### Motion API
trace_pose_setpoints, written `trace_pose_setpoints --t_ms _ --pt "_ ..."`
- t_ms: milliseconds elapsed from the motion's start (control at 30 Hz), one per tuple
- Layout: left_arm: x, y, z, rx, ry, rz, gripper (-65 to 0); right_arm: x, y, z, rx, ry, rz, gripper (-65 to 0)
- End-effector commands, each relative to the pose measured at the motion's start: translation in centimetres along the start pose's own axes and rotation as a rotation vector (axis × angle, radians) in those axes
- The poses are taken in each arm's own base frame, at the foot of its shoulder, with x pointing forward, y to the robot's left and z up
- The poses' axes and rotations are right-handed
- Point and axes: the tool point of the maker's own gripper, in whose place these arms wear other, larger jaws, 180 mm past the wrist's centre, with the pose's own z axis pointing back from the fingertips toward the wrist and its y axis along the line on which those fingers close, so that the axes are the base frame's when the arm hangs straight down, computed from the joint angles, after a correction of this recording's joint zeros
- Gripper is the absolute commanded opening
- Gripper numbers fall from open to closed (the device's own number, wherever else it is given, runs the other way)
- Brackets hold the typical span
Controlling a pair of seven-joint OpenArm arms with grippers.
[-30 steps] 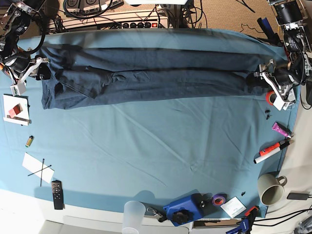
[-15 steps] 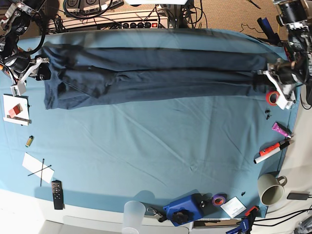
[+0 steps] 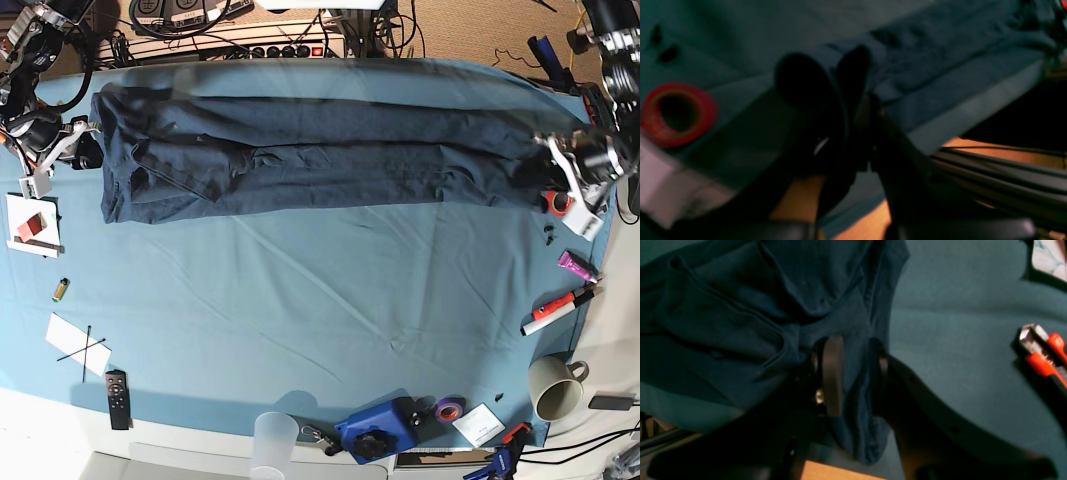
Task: Fold the T-shirt properly
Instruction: 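Release the shirt end from the left gripper, then grasp the shirt strip's middle with the left gripper and fold it toward the right gripper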
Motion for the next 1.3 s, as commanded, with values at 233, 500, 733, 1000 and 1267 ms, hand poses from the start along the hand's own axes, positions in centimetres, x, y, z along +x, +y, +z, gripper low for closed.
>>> trace_pose_setpoints --t_ms 233,500,733,1000,1267 --pt "1.6 -6.9 -3.1 -0.097 -0.114 -0.078 -65.0 1.9 -0.4 0.8 -0.016 -0.057 0.031 -51.0" --pt "3.5 -11.8 -8.0 -0.15 -0.119 -0.12 -65.0 1.9 -0.4 0.8 -0.016 -0.06 0.031 -51.0" --pt "5.0 -17.0 -12.5 -0.128 -0.119 -0.182 -65.0 2.0 -0.4 0.8 -0.016 -0.063 0.031 -51.0" --pt "4.9 -21.6 -16.7 -0.167 -0.061 -0.229 -65.0 2.0 -0.4 0.8 -0.016 -0.063 0.031 -51.0" --pt "6.1 -23.0 -17.8 -0.176 -0.096 -0.235 -65.0 2.0 -0.4 0.8 -0.016 -0.067 0.032 -51.0"
